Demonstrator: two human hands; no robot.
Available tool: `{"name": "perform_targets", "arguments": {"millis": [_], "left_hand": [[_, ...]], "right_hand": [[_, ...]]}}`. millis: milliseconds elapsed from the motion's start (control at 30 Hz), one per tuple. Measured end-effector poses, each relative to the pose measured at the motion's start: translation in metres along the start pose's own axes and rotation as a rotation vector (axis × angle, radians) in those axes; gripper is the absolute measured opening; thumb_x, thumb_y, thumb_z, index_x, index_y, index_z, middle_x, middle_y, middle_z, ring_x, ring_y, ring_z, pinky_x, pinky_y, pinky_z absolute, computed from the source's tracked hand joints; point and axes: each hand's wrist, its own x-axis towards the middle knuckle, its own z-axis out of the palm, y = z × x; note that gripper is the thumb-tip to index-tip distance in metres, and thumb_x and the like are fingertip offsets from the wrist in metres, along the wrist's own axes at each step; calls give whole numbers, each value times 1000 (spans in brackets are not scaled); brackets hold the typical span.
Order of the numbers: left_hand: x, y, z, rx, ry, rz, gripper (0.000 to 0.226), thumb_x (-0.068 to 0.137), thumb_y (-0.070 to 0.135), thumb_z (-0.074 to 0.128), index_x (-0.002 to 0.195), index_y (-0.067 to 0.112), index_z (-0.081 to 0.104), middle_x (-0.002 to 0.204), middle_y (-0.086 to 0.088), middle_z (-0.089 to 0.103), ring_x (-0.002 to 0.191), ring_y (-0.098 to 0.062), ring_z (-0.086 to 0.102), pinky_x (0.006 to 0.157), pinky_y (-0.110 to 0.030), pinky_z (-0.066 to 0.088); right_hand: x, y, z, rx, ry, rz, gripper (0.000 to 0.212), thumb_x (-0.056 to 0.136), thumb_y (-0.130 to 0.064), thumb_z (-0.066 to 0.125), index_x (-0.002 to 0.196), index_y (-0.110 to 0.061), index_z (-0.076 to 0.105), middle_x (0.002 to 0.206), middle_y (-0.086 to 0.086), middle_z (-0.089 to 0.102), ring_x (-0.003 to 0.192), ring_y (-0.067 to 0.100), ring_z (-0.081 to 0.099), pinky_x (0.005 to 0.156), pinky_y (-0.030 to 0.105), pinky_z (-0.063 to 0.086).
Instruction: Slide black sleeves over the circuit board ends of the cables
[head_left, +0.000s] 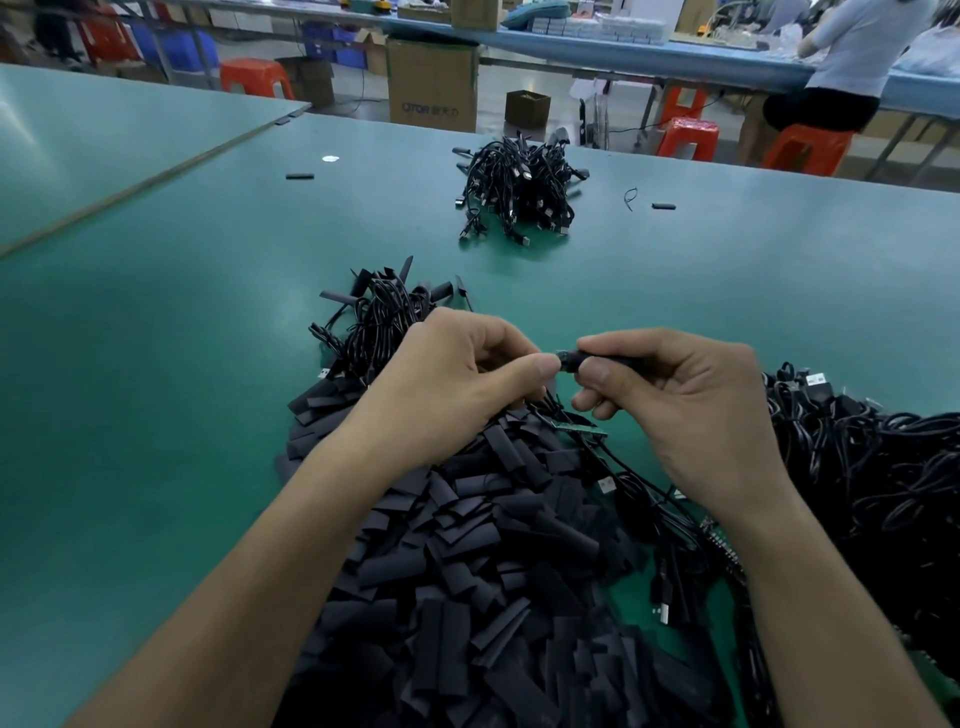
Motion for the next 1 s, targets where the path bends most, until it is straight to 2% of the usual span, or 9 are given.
{"name": "perform_targets", "arguments": {"millis": [200,367,433,567,667,733,800,900,1000], "left_hand": [[-1,5,0,98,26,53,13,92,32,71,81,25,74,72,15,73,68,-10,71,71,-36,57],[-1,3,4,93,17,65,14,92,30,71,83,20,75,73,7,74,71,-21,72,70,-45,58],[-1,2,5,99,12,72,13,93,28,70,84,21,76,73,10,74,71,-14,71,72,-39,59],[0,0,7,86,5,61,8,93,21,70,95,21,78,79,13,75,72,3,68,71,-17,54],[-1,-1,9,106,11,59,11,94,23,69,89,22,78,71,11,73,56,3,58,56,-14,45],[-1,0,10,77,28,65,12,95,23,69,87,19,78,66,16,70,51,6,54,53,-7,38],[-1,2,11,39,50,67,11,94,22,70,89,17,78,69,14,72,54,6,58,54,-6,41],[-1,3,10,22,70,79,10,94,21,70,89,17,78,74,11,75,64,1,67,62,-14,50],[-2,3,12,20,78,91,12,94,20,70,86,17,79,70,11,74,56,3,61,54,-11,43]], "right_hand": [[-1,-1,2,45,0,0,16,82,-5,74,92,-16,74,71,6,74,62,20,71,62,20,54],[-2,1,2,20,-26,-9,25,83,-1,74,96,-23,75,75,4,76,64,18,71,64,19,54],[-2,2,2,9,-25,-10,27,84,0,74,96,-24,75,77,3,76,64,18,70,64,19,54],[-1,1,2,13,39,-8,26,84,-1,75,99,-22,74,80,3,76,64,15,70,63,18,53],[-1,0,5,-32,93,-23,34,85,-4,76,108,-27,68,81,-2,76,65,14,71,63,18,54],[-1,0,8,-34,158,-24,36,85,-7,77,111,-28,63,81,-2,76,66,15,73,64,19,55],[-2,0,11,-17,247,-36,34,84,-10,79,108,-28,61,81,-2,76,68,16,74,65,22,57],[-4,1,17,7,325,-63,33,84,-11,78,108,-30,65,84,-1,77,74,17,75,72,28,60],[-5,3,24,68,343,-67,37,84,-6,77,114,-27,67,86,-4,77,75,16,75,76,28,60]]}}
